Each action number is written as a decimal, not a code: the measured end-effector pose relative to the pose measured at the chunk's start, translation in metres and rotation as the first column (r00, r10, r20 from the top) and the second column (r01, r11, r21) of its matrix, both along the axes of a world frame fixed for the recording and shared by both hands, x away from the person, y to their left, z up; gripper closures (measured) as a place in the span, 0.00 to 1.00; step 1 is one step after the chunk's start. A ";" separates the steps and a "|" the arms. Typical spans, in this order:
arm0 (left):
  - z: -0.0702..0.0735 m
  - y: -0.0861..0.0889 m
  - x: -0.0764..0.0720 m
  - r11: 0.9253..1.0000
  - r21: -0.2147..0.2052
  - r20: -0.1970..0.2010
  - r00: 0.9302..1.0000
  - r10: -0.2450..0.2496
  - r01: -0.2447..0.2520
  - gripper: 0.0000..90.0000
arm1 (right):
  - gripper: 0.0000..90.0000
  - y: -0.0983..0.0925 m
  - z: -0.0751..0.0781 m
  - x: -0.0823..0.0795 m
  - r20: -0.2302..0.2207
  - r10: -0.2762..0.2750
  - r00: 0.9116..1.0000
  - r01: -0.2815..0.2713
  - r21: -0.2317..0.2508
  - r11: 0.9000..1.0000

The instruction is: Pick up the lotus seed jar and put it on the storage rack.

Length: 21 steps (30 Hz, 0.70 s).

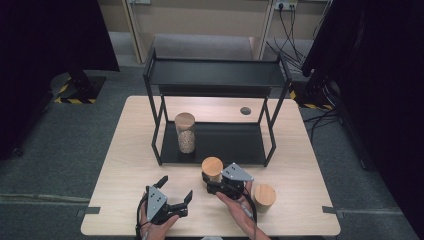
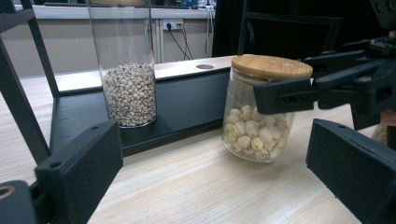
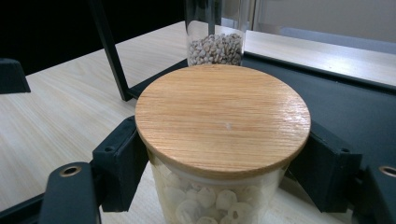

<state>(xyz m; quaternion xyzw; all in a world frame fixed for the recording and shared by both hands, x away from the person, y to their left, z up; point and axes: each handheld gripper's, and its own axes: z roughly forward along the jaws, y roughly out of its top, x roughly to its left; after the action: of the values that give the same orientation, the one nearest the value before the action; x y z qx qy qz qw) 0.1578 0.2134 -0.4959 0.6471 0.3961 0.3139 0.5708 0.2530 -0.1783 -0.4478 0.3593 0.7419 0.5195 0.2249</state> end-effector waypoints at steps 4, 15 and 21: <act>0.000 0.000 0.000 1.000 0.000 0.000 1.000 0.000 0.000 0.04 | 0.28 0.001 0.004 0.002 0.002 -0.006 1.000 0.006 0.007 1.000; 0.000 0.000 0.000 1.000 -0.002 -0.001 1.000 0.001 -0.001 0.04 | 0.28 0.005 0.015 0.011 0.008 -0.037 0.999 0.037 0.018 0.999; 0.000 0.000 0.000 1.000 -0.002 -0.001 1.000 0.000 -0.001 0.04 | 0.28 0.007 0.026 0.016 0.011 -0.051 0.999 0.051 0.009 0.999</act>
<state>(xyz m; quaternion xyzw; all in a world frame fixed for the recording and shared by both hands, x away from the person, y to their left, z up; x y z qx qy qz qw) 0.1578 0.2132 -0.4962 0.6465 0.3969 0.3132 0.5713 0.2691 -0.1713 -0.4220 0.3761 0.7288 0.5191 0.2408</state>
